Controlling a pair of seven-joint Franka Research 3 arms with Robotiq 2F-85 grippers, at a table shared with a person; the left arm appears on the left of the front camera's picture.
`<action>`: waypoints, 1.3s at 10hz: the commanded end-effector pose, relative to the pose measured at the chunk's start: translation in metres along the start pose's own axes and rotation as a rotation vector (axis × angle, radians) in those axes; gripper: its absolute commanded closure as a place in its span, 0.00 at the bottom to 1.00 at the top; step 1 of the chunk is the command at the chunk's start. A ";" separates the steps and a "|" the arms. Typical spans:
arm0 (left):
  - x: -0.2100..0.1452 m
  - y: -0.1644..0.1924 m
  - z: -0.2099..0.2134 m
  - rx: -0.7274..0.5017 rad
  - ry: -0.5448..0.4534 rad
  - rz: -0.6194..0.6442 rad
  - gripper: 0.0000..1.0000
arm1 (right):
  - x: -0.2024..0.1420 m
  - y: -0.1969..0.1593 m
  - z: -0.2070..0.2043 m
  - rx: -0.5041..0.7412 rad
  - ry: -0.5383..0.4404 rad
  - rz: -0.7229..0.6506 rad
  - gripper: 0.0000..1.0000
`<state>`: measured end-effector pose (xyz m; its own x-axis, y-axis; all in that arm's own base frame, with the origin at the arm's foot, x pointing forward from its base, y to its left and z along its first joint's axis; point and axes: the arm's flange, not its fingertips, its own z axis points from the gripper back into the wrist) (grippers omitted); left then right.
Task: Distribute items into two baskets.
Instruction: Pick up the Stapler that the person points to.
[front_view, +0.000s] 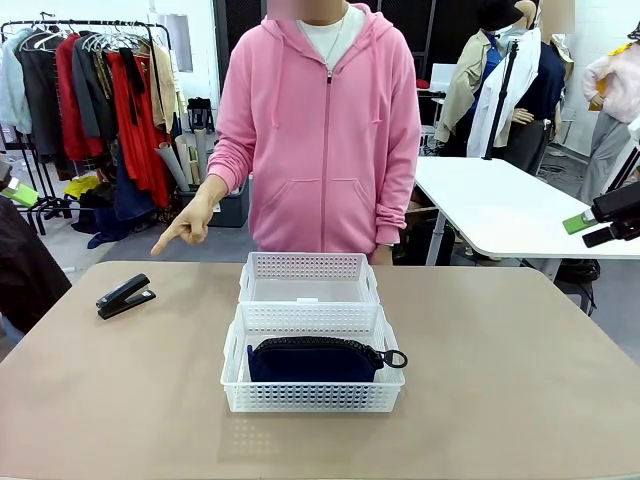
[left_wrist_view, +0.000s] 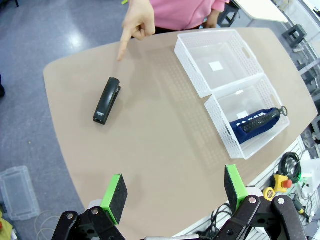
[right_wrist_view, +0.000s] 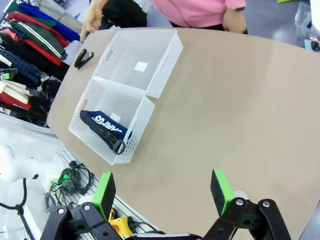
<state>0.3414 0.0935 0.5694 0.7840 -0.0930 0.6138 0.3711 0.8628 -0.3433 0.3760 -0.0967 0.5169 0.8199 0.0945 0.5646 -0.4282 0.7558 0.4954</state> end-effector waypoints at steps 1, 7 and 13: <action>0.000 0.000 0.000 0.005 0.002 0.001 0.00 | 0.001 0.001 0.001 0.007 -0.003 0.002 0.00; 0.000 0.000 0.000 0.005 0.002 0.001 0.00 | 0.001 0.001 0.001 0.007 -0.003 0.002 0.00; 0.069 0.042 -0.057 0.018 0.214 -0.039 0.00 | 0.001 0.001 0.001 0.007 -0.003 0.002 0.00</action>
<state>0.4200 0.0881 0.5516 0.8517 -0.1740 0.4943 0.3735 0.8632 -0.3397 0.3756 -0.0969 0.5169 0.8208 0.0948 0.5634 -0.4272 0.7565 0.4952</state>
